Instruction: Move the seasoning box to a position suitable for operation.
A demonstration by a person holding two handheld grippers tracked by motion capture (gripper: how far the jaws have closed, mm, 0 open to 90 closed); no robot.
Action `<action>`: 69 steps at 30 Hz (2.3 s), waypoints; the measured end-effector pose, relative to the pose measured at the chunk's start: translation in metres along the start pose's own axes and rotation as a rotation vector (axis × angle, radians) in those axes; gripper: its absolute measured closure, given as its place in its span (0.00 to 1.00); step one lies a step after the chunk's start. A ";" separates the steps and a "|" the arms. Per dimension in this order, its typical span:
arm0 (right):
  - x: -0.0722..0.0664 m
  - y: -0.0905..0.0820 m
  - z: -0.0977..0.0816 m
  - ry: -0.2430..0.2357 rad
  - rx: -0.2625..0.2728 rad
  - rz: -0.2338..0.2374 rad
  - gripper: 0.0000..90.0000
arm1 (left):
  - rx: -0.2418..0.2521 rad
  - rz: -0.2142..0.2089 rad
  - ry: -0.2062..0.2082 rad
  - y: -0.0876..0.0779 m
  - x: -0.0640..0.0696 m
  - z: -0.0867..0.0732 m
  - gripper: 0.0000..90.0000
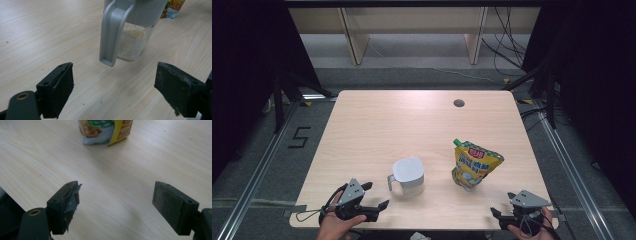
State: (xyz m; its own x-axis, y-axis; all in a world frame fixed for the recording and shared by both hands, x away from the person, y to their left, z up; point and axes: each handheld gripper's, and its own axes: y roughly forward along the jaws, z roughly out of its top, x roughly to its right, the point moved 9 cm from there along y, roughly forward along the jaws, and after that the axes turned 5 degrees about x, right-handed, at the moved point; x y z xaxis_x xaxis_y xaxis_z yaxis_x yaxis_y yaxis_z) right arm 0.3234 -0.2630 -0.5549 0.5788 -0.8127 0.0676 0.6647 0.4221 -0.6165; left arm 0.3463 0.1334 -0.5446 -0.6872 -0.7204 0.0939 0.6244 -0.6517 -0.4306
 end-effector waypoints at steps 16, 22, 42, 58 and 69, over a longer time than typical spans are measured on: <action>0.001 -0.001 0.002 -0.005 0.011 -0.009 0.25 | 0.020 0.007 -0.005 -0.001 -0.001 0.005 0.18; -0.002 -0.002 0.002 0.011 0.005 0.001 0.26 | 0.053 0.017 -0.002 0.000 -0.002 0.011 0.23; 0.001 0.000 0.005 -0.035 0.025 -0.011 0.20 | 0.032 0.003 0.137 0.038 -0.004 0.022 0.64; -0.002 0.000 0.003 -0.010 0.009 -0.011 0.21 | 0.049 -0.049 0.123 0.043 -0.002 0.026 0.76; -0.004 0.001 0.004 -0.007 0.010 0.008 0.22 | 0.047 -0.115 0.109 0.040 0.013 0.023 0.76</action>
State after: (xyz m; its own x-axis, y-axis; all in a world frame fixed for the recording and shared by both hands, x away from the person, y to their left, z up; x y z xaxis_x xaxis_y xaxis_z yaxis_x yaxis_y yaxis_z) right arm 0.3233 -0.2576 -0.5522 0.5874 -0.8064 0.0683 0.6649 0.4327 -0.6088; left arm 0.3706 0.0926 -0.5399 -0.7897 -0.6120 0.0412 0.5542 -0.7406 -0.3799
